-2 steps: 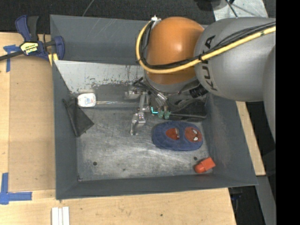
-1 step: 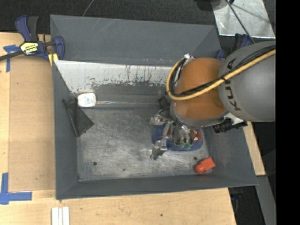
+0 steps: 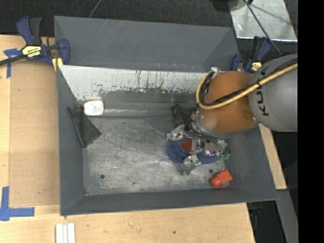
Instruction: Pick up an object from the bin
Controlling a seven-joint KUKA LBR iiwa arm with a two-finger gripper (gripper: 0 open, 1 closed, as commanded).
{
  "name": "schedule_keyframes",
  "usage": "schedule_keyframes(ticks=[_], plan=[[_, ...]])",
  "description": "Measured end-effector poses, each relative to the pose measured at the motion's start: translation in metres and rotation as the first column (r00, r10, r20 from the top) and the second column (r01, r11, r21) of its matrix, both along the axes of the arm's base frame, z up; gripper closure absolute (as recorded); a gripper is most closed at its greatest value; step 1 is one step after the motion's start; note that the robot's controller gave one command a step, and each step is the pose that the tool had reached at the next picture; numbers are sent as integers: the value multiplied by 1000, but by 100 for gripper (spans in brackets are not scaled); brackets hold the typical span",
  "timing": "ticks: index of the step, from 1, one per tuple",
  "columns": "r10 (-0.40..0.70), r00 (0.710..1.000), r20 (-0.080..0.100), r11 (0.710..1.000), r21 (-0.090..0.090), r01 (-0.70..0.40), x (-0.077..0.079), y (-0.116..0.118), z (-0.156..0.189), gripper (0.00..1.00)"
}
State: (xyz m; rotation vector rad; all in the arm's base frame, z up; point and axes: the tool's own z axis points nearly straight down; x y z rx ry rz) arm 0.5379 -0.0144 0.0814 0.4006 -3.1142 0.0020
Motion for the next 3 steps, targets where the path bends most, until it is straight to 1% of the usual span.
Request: schedule_keyframes(ticks=[1,2,3], plan=[[1,1000,3,1000,2,-1,1,2,2,100],[243,970,11,970,0,-243,2,9,108,100],[482,876,10,876,-1,-482,77,47,165,100]])
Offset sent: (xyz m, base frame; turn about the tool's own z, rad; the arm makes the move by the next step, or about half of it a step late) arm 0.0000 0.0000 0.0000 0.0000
